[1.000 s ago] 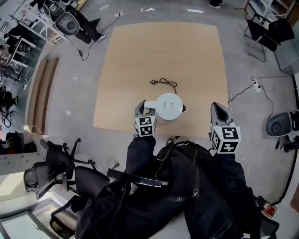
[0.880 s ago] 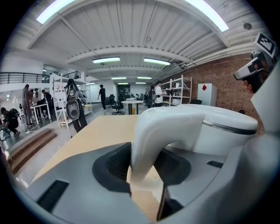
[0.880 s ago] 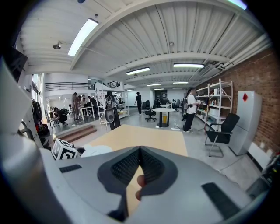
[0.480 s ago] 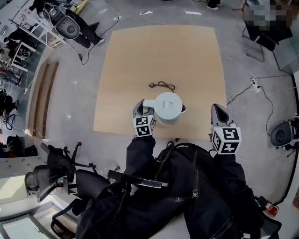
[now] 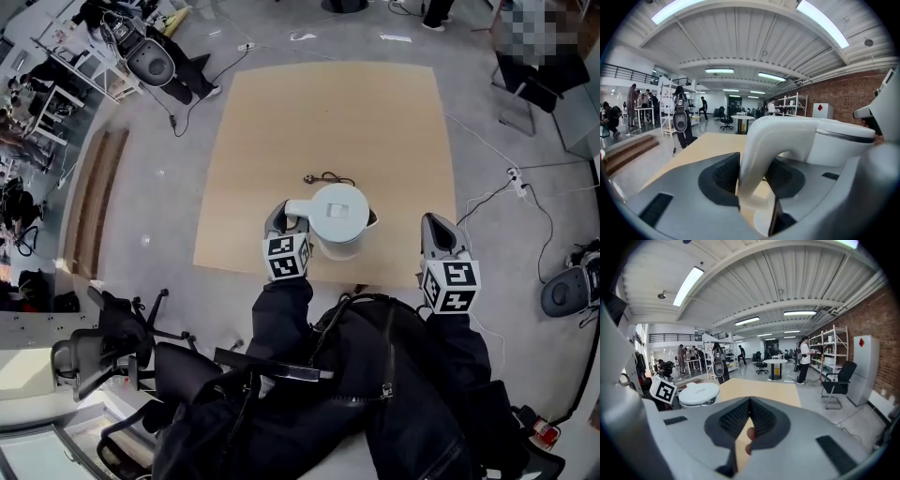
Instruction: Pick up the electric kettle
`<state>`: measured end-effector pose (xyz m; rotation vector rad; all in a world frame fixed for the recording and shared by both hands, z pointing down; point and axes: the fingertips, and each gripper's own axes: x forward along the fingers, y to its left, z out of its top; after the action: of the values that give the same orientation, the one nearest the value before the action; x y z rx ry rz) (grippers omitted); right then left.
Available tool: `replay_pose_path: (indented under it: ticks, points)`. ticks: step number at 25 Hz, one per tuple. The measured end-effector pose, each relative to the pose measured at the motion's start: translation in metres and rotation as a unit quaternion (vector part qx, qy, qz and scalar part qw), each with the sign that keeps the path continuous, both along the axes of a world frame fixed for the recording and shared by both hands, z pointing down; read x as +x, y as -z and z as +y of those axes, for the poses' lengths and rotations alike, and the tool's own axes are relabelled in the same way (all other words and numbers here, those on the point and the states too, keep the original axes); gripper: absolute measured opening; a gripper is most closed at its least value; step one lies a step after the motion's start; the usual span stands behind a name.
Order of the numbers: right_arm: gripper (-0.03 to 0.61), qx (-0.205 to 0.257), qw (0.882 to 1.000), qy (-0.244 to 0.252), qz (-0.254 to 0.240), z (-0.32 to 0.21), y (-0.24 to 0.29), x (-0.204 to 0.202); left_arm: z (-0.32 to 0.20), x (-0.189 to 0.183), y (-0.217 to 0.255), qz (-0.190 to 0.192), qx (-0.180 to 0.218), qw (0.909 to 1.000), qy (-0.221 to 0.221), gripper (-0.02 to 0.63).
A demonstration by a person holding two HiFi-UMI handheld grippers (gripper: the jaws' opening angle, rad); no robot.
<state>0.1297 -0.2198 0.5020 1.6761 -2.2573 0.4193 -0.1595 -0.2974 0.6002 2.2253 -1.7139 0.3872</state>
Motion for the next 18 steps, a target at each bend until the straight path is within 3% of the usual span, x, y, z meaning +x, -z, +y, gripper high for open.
replay_pose_path:
  ticks: [12, 18]
  points:
    - [0.003, 0.029, 0.999, 0.021, -0.015, -0.004, 0.018, -0.005, 0.015, 0.004, 0.059, 0.016, 0.018, 0.9995, 0.021, 0.147]
    - [0.003, 0.062, 0.998, 0.018, 0.011, -0.01, 0.033, -0.005, 0.024, 0.006, 0.078, 0.024, 0.023, 0.999, 0.031, 0.147]
